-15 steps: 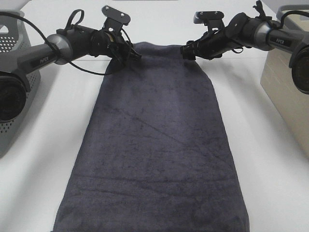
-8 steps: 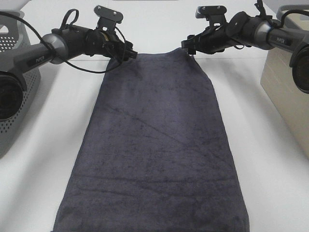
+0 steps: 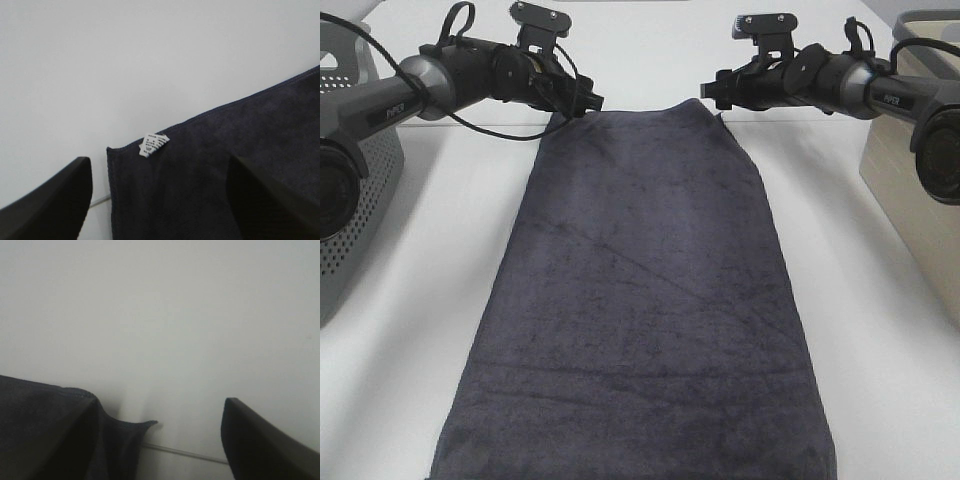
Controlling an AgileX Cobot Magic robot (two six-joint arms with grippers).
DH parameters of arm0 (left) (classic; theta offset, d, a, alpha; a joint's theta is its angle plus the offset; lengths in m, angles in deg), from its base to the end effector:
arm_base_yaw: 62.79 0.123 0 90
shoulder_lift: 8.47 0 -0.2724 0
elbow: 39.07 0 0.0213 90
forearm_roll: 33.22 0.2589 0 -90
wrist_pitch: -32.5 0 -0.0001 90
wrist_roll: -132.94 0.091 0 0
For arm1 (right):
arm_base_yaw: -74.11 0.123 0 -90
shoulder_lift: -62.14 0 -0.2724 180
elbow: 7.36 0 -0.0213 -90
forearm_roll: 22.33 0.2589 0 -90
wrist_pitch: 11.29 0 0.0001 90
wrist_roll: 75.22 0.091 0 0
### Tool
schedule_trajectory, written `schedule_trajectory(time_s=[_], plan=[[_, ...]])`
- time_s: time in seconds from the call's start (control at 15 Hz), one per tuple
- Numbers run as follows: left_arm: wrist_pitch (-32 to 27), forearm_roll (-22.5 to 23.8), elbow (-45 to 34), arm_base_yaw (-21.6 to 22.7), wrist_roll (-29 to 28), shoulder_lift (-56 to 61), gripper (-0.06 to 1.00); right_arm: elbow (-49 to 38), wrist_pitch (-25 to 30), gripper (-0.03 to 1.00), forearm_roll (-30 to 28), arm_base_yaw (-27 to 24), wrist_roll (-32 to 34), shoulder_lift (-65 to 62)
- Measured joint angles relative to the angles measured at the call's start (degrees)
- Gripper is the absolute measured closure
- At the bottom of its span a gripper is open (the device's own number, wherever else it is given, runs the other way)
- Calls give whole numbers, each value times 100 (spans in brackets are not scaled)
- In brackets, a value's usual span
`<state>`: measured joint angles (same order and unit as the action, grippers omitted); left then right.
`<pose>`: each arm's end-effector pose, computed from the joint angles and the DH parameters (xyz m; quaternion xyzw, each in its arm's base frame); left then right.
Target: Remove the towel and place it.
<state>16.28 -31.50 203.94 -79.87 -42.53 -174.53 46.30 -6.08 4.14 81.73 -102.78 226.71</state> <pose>0.5745 -0.1757 0.1063 0.1719 0.8455 -0.0444 0.5036 0.5883 0.0825 0.0836 -0.0757 0.8426 0.0470 0.5311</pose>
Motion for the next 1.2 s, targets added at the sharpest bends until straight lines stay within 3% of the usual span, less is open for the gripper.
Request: schedule_trajectory(time_s=[0.67, 1.07, 1.2], plan=[[-201, -92, 0, 0, -11, 0, 24, 0, -160, 28, 0, 23, -6, 321], [-201, -132, 0, 0, -11, 0, 24, 0, -309, 29, -11, 315, -246, 435], [-206, -172, 0, 0, -11, 0, 24, 0, -481, 32, -11, 315, -298, 498]])
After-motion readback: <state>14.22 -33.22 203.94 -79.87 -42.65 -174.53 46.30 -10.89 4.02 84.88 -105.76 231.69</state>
